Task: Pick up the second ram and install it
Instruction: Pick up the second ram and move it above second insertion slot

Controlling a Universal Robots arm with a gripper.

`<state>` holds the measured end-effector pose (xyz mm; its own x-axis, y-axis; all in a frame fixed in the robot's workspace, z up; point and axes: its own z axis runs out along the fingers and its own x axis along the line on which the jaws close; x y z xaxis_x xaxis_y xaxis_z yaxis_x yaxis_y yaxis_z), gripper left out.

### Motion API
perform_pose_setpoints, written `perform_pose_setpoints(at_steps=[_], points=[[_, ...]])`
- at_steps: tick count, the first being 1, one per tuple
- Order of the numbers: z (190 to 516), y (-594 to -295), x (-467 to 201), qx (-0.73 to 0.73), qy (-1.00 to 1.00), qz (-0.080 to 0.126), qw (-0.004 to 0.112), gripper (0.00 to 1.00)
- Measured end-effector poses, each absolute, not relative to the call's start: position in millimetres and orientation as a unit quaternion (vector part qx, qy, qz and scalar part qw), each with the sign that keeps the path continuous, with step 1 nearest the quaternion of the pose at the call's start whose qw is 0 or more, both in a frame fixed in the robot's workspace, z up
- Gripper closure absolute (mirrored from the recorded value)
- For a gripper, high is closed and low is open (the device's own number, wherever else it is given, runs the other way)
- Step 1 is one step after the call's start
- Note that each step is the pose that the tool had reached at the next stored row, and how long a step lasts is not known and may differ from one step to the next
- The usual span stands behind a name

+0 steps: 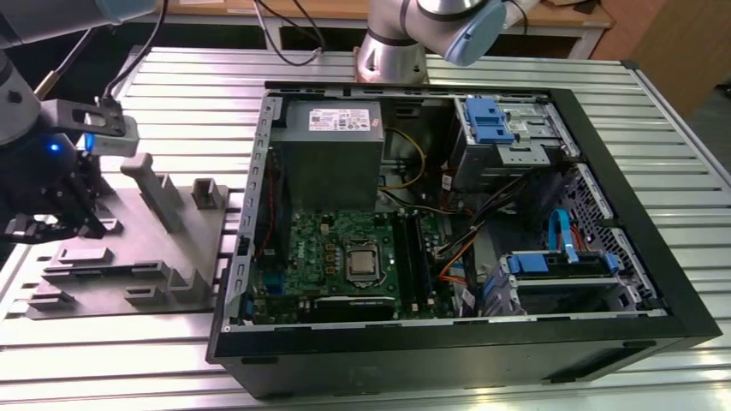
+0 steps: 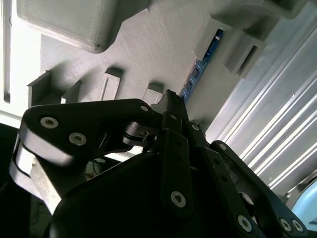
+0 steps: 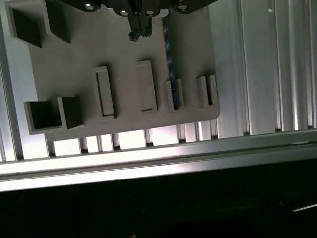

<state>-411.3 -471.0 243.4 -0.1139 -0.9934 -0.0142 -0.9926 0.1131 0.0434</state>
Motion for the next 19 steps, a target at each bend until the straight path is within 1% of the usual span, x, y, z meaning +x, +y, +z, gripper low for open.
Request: perform_pose_setpoints(at_steps=[6,11,12,15,19], points=[[239.6,-471.0,-411.3,0.704,-0.709,-0.02,0.01,0.9],[239.5,-471.0,-411.3,0.706,-0.708,-0.02,0.01,0.9],[239.3,-470.9,-411.6,0.706,-0.708,-0.019,0.009,0.9],[237.9,-471.0,-414.2,0.706,-0.708,-0.011,0.001,0.9],[236.3,-473.4,-415.0,0.706,-0.708,-0.01,0.0,0.9]])
